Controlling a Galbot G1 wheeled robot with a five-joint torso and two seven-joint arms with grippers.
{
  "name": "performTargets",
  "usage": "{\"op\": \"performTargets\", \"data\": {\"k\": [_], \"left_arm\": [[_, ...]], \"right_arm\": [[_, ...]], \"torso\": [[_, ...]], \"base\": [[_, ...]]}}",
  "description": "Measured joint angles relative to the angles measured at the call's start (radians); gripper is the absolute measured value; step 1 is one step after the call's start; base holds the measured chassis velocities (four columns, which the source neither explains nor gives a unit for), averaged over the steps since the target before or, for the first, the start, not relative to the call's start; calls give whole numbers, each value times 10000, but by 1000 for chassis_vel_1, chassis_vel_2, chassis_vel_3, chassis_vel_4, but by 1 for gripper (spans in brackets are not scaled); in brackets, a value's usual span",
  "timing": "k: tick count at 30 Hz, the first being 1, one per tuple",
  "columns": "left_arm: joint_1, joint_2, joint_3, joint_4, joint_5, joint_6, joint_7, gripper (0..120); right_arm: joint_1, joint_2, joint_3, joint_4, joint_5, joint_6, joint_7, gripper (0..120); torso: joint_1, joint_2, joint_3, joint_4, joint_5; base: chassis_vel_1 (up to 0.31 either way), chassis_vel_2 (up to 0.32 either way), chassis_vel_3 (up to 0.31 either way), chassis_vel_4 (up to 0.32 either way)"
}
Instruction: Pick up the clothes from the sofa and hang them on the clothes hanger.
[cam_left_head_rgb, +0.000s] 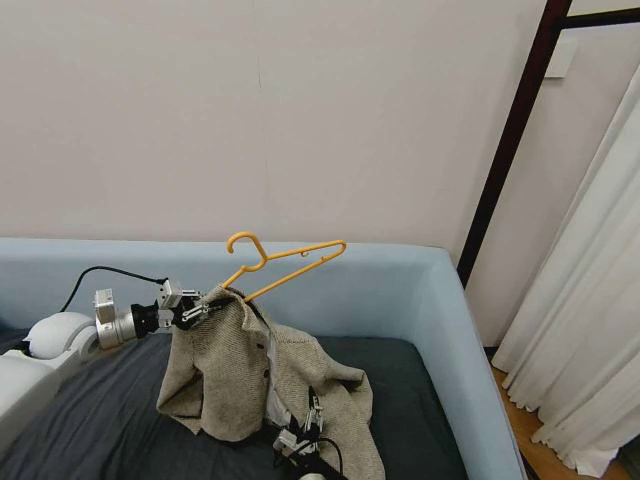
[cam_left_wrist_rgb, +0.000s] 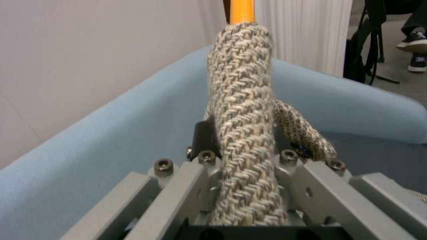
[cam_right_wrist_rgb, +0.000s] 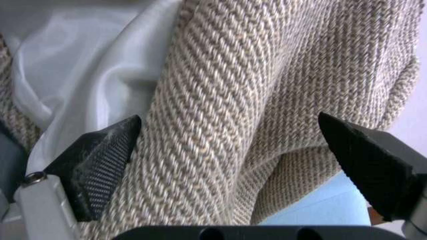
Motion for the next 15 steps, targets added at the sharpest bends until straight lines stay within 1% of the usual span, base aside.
{"op": "performTargets", "data": {"k": [9, 15], "left_arm": [[-41, 33, 0, -11, -26, 23, -9, 7], [-12, 94, -29, -55, -45, 23, -10, 7]], "right_arm": [[-251, -76, 10, -165, -103, 33, -48, 100], [-352, -77, 272, -276, -427, 27, -28, 100]], "torso": [[0, 0, 0, 0, 0], [0, 0, 0, 1, 1]], "base": [[0, 0, 0, 0], [0, 0, 0, 0]]}}
